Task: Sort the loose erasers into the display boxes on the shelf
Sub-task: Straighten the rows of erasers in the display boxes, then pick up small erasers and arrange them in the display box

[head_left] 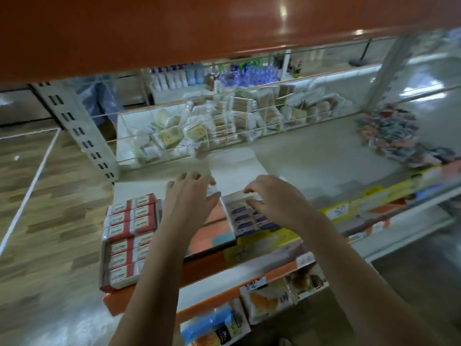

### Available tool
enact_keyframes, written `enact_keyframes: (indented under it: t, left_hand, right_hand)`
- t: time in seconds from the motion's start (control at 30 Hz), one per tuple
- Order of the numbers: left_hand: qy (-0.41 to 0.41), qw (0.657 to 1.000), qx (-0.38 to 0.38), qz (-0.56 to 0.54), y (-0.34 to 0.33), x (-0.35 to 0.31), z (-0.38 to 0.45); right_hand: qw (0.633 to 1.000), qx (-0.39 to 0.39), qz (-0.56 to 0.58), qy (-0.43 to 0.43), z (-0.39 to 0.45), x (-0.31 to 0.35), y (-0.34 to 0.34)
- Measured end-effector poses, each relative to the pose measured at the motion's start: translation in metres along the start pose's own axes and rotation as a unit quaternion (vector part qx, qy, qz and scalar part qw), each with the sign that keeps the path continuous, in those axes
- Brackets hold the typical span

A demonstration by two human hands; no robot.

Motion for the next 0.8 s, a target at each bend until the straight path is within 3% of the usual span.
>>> enact_keyframes:
  t: [0.17,0.33,0.57,0.8]
  left_hand:
    - [-0.073,0.997,-0.027,0.017,0.003,-0.104,0.039]
    - [-0.108,0.993,-0.046,-0.015,-0.009,-0.215,0.071]
    - [-0.157,0.985,-0.042,-0.06,-0.025,-0.359,0.128]
    - [-0.184,0.982,0.013,-0.049,-0.062,-0.451,0.205]
  right_hand:
    - [0.996,-0.025,-0.082,-0.004,-0.02,-0.052,0.055]
    - [0.989,-0.032,-0.129,-0.07,-0.064,-0.148,0.114]
    - [0.979,-0.075,-0.115,-0.148,-0.106,-0.27,0.185]
    - [0.962,-0.084,-0.075,-0.25,-0.113,-0.393,0.225]
Point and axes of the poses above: each hand's wrist, its own z-axis towards the middle knuckle, its own y-axis out of the back of the hand, x = y × z, the point moved 6 cm from there along z, towards the middle knuckle, and after that the axes turned 11 degrees about z, right-handed, at the moved point
